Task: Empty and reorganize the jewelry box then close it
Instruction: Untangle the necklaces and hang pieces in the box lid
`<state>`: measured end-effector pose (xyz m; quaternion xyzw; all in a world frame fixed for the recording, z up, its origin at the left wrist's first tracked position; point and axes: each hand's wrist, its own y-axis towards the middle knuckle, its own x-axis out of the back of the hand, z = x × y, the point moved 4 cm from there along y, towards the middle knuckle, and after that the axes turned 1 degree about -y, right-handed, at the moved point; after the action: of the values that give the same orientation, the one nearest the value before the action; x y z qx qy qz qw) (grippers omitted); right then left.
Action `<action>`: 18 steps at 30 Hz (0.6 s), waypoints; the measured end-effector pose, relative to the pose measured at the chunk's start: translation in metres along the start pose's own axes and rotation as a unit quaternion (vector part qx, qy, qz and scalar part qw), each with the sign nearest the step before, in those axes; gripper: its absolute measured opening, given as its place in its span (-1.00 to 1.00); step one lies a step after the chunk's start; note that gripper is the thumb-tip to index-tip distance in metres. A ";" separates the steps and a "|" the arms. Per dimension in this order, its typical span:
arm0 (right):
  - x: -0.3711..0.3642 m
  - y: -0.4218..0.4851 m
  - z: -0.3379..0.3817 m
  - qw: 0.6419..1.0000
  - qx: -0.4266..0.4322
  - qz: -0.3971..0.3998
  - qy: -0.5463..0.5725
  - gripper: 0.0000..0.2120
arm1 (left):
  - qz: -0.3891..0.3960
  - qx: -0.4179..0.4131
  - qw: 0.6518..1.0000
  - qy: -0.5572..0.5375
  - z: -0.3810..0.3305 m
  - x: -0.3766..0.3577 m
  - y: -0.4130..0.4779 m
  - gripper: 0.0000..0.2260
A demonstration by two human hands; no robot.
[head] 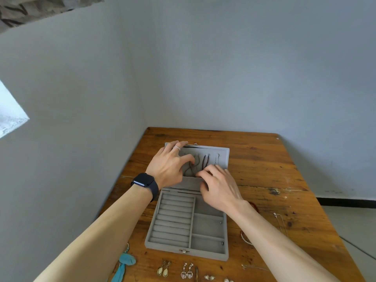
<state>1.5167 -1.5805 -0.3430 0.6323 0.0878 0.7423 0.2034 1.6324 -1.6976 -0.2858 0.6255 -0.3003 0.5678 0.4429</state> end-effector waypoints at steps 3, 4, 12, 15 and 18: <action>0.012 -0.004 -0.004 0.999 -0.018 -0.029 0.034 -0.72 | -0.020 0.001 1.000 -0.011 0.001 0.008 -0.004 -0.56; 0.017 -0.007 -0.005 0.998 -0.027 -0.041 0.044 -0.74 | -0.030 0.002 0.999 -0.014 0.001 0.011 -0.005 -0.57; 0.066 -0.068 -0.017 0.985 -0.101 -0.107 0.089 -0.77 | -0.076 0.007 0.997 -0.013 -0.019 0.025 -0.039 -0.59; 0.080 -0.107 -0.016 0.979 -0.129 -0.123 0.100 -0.77 | -0.082 0.020 0.996 -0.039 -0.036 0.022 -0.061 -0.60; 0.090 -0.146 -0.016 0.973 -0.154 -0.134 0.110 -0.77 | -0.092 0.034 0.992 -0.075 -0.059 0.016 -0.088 -0.56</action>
<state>1.5190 -1.4098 -0.3215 0.4901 0.0784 0.7781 0.3850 1.6864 -1.6056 -0.2916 0.7061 -0.2545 0.4854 0.4483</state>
